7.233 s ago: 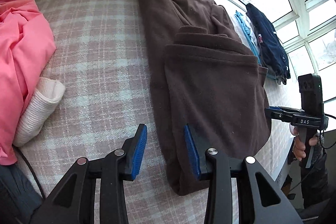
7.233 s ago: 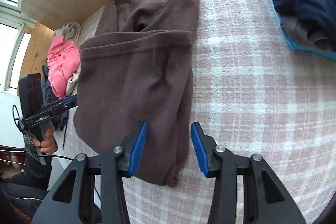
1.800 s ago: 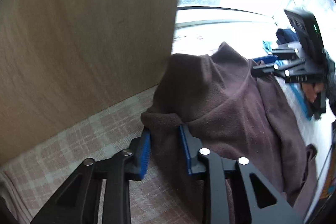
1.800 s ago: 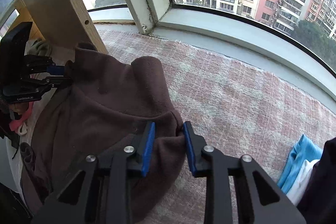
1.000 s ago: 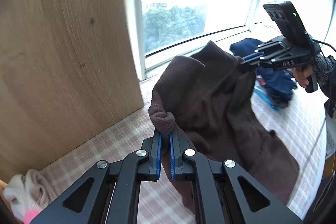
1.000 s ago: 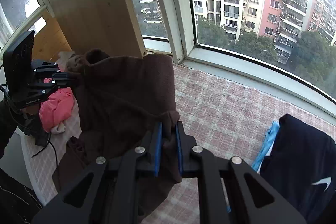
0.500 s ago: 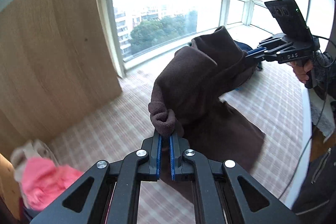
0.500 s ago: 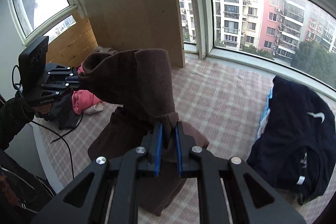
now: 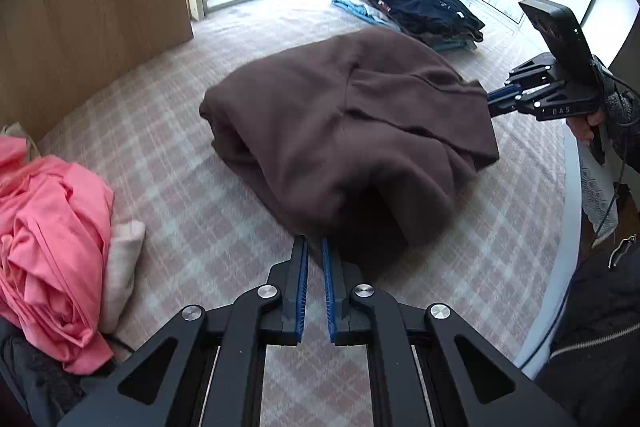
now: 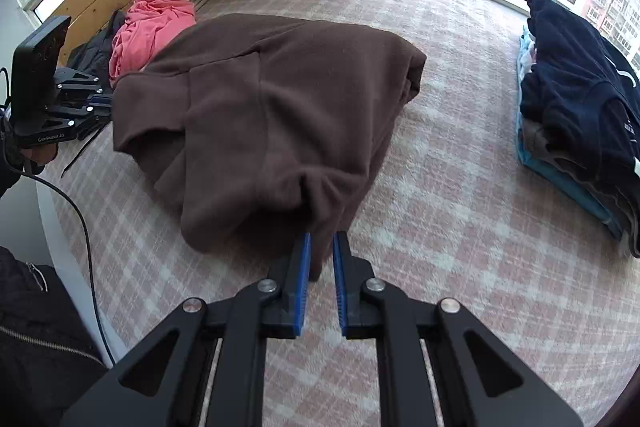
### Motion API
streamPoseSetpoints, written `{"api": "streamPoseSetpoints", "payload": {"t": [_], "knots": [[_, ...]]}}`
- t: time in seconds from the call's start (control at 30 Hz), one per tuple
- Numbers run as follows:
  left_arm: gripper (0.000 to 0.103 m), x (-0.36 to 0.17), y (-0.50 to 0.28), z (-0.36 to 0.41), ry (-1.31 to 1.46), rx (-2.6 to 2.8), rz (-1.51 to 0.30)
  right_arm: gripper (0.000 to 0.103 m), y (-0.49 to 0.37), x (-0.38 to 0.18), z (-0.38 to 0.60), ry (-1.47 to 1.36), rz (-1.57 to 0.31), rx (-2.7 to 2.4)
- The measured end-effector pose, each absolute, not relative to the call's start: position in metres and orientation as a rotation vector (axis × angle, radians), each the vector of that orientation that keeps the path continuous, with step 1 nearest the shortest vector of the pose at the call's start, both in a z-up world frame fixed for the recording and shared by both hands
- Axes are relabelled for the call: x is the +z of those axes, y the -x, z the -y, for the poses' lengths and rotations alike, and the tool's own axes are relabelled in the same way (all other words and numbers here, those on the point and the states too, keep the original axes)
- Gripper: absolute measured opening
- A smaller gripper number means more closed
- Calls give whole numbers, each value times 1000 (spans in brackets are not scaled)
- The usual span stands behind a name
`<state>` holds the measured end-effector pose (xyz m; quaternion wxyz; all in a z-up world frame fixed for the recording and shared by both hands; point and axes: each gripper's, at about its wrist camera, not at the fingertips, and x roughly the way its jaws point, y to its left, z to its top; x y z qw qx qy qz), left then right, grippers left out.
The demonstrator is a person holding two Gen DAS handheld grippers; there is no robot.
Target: Fold clothes
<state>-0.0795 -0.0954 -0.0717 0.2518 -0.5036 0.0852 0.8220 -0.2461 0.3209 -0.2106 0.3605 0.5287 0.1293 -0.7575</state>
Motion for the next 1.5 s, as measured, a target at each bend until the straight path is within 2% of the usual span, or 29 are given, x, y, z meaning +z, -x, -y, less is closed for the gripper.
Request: {"api": "streamPoseSetpoints", "payload": {"t": [0.1,0.2,0.33,0.4,0.5,0.6,0.73,0.87,0.9,0.97,1.07,1.13,1.2,1.3,1.43,1.47,1.5], "knots": [[7,-55,58,103,1388,2228,-264,12,248,-194,-337,-1369,-283,-1975],[7,-26,64,93,1271,2253,-246,12,257,-173,-331,-1304,-181,-1985],[7,-4,83,77,1148,2246,-209,12,274,-172,-289,-1272,-194,-1963],[7,-8,95,73,1132,2236,-188,12,280,-185,-267,-1284,-227,-1937],[8,-52,105,71,1264,2135,-173,13,285,-220,-252,-1363,-294,-1891],[7,-85,91,80,1333,2100,-178,13,290,-234,-261,-1415,-203,-1848],[7,-56,95,96,1344,2149,-51,13,304,-205,-280,-1413,-80,-1873],[5,-17,112,88,1208,2265,-129,15,331,-187,-294,-1386,8,-1976],[8,-15,120,86,1185,2281,-131,15,337,-187,-291,-1380,21,-1977],[9,-16,140,81,1152,2305,-131,16,346,-190,-280,-1365,41,-1962],[10,-48,163,77,1221,2308,-129,25,356,-218,-258,-1409,-3,-1911],[10,-82,166,83,1325,2277,-124,22,357,-238,-259,-1475,-67,-1871],[9,-87,156,94,1330,2267,-68,21,362,-226,-279,-1499,38,-1875],[9,-59,149,101,1317,2277,-65,23,371,-194,-306,-1438,158,-1980],[9,-27,169,101,1218,2337,-23,23,379,-176,-281,-1360,78,-2031],[10,-27,178,99,1211,2349,-17,20,382,-180,-270,-1360,64,-2020],[9,-29,186,97,1211,2363,-22,7,384,-187,-258,-1368,54,-2002]]}}
